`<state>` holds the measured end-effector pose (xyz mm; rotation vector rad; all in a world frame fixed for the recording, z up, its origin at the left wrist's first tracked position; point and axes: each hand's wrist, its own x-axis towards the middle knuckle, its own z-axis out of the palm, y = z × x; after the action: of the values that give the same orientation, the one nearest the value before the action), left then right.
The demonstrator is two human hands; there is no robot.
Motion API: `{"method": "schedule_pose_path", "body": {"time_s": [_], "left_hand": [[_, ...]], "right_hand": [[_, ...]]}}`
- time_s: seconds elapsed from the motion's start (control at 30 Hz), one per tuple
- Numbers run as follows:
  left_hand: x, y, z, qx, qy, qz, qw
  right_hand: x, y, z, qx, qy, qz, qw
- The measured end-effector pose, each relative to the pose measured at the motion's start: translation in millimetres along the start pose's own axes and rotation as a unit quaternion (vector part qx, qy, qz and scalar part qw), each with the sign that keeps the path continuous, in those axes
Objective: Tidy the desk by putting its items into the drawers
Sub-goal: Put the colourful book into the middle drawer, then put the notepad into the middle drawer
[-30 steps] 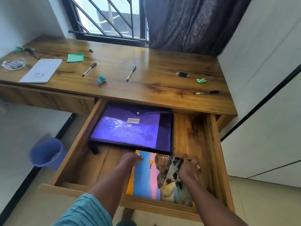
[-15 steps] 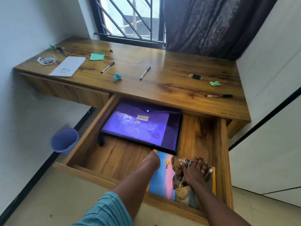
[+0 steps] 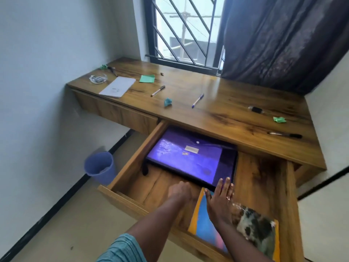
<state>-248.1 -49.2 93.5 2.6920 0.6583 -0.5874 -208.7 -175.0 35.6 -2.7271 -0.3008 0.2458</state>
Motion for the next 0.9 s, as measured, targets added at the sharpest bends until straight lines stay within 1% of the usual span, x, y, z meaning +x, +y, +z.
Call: {"method": "schedule_pose_path", "body": {"time_s": [0.07, 0.17, 0.27, 0.4, 0.5, 0.6, 0.67, 0.73, 0.77, 0.9], "left_hand": [[2, -18, -13, -0.002, 0.035, 0.019, 0.999], [6, -53, -31, -0.016, 0.083, 0.052, 0.995], [12, -103, -53, -0.032, 0.138, 0.064, 0.988], [22, -173, -91, -0.073, 0.185, 0.056, 0.979], [27, -226, -120, -0.104, 0.221, 0.049, 0.969], [31, -282, -142, -0.126, 0.249, 0.031, 0.960], [36, -314, -151, -0.137, 0.256, 0.011, 0.957], [41, -344, -162, -0.146, 0.246, -0.013, 0.958], [46, -357, -169, -0.153, 0.243, -0.026, 0.958], [71, -396, -199, -0.186, 0.239, -0.064, 0.951]], "right_hand": [[6, -27, 5, -0.025, 0.003, -0.052, 0.998], [18, -72, 19, -0.060, -0.030, -0.105, 0.992], [24, -130, 29, -0.082, -0.030, -0.158, 0.984], [34, -215, 41, -0.116, -0.034, -0.204, 0.972], [45, -278, 57, -0.114, -0.033, -0.228, 0.966], [44, -340, 67, -0.091, 0.005, -0.269, 0.959], [36, -374, 65, -0.051, -0.009, -0.283, 0.958], [36, -402, 71, -0.046, -0.043, -0.297, 0.953], [41, -413, 75, -0.040, -0.042, -0.298, 0.953], [65, -450, 81, -0.029, -0.055, -0.272, 0.960]]}}
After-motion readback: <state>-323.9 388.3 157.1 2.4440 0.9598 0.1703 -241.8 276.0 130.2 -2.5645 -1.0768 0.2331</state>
